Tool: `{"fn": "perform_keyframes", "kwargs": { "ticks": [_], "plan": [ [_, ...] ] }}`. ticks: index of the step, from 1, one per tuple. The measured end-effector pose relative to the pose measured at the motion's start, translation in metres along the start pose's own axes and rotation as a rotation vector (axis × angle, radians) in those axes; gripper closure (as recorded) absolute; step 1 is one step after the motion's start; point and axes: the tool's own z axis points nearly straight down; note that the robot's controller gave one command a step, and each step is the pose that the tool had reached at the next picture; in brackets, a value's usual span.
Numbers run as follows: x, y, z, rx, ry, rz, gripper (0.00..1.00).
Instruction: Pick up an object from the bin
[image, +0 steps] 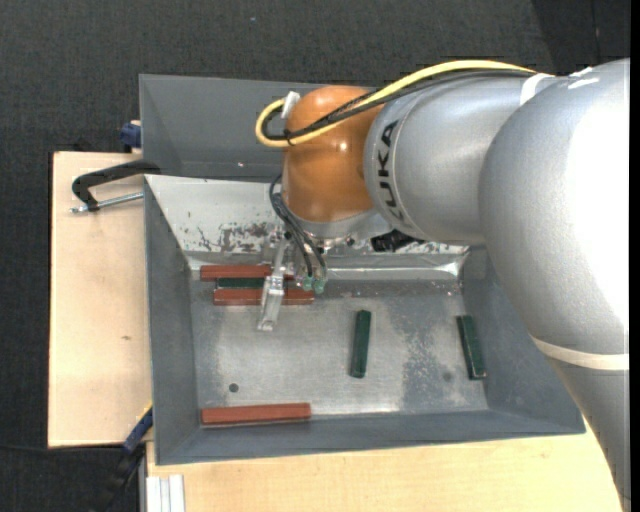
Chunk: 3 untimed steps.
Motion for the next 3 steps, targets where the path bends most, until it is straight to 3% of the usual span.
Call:
{"fn": "perform_keyframes", "kwargs": {
  "ticks": [1, 2, 3],
  "plan": [
    [-0.006, -0.059, 0.059, 0.001, 0.001, 0.004, 0.0],
    [-0.006, -0.019, 0.052, 0.001, -0.01, 0.091, 1.0],
    [-0.006, -0.019, 0.052, 0.001, -0.01, 0.091, 1.0]
  ]
}}
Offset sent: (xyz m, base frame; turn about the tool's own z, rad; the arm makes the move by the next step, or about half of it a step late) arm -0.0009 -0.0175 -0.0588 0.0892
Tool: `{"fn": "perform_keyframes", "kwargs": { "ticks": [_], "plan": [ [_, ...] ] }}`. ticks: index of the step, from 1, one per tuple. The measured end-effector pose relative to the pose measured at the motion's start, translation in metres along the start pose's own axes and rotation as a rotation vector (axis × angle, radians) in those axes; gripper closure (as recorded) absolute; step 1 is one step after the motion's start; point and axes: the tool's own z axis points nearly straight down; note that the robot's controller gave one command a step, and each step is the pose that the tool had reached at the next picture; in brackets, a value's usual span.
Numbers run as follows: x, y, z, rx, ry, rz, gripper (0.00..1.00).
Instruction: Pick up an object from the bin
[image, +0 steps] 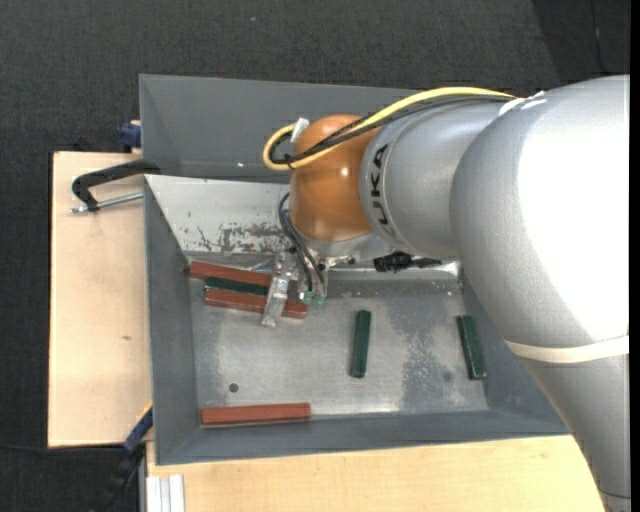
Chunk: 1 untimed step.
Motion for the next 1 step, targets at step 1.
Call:
{"fn": "perform_keyframes", "kwargs": {
  "ticks": [1],
  "plan": [
    [-0.0037, 0.002, -0.0968, -0.004, 0.001, -0.001, 1.0]
  ]
}}
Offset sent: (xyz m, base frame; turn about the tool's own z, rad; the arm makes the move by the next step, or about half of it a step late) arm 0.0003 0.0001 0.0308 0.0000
